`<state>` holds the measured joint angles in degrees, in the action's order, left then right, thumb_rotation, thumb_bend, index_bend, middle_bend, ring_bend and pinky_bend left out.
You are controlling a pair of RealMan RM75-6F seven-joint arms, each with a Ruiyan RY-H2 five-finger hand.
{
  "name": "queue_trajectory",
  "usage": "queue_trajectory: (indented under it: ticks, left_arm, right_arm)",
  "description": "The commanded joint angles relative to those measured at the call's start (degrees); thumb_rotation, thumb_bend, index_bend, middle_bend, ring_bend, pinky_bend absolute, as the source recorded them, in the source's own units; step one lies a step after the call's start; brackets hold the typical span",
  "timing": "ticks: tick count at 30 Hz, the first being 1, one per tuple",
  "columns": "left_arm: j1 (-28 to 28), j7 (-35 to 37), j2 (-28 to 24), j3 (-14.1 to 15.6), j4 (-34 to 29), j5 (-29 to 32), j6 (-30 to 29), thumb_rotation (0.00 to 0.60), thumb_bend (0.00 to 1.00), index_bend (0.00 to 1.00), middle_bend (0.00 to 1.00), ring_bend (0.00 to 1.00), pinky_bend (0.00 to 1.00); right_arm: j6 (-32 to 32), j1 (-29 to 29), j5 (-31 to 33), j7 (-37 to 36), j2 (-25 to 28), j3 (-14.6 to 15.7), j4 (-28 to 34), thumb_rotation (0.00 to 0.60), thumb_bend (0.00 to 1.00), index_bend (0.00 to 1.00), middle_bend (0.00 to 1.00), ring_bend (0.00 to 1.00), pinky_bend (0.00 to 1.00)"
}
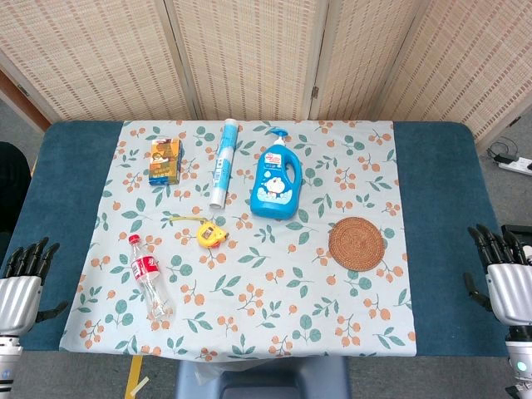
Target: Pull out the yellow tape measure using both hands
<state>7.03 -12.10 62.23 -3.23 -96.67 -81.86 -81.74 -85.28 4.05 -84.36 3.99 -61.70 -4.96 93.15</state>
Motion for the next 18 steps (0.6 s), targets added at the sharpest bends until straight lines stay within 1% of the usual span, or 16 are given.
queue_trajectory:
  ticks: [1, 12, 18]
  left_arm:
    - [0.3, -0.3, 0.2, 0.0, 0.1, 0.4, 0.6, 0.600, 0.18, 0.04, 0.00, 0.00, 0.00]
    - [0.7, 0.6, 0.5, 0.1, 0.8, -0.1, 0.7, 0.600, 0.18, 0.05, 0.00, 0.00, 0.00]
    - [2.3, 1.4, 0.4, -0.4, 1.3, -0.9, 2.1, 0.600, 0.18, 0.06, 0.00, 0.00, 0.00]
  right_arm:
    - [0.1, 0.1, 0.2, 0.1, 0.0, -0.1, 0.0, 0.600, 0.49, 0.06, 0.11, 0.13, 0.00]
    - [0.3, 0.4, 0.1, 0.2, 0.0, -0.2, 0.3, 0.600, 0.49, 0.06, 0.11, 0.13, 0.00]
    - [0.3, 0.5, 0.1, 0.3, 0.3, -0.2, 0.6, 0.600, 0.49, 0.06, 0.11, 0.13, 0.00]
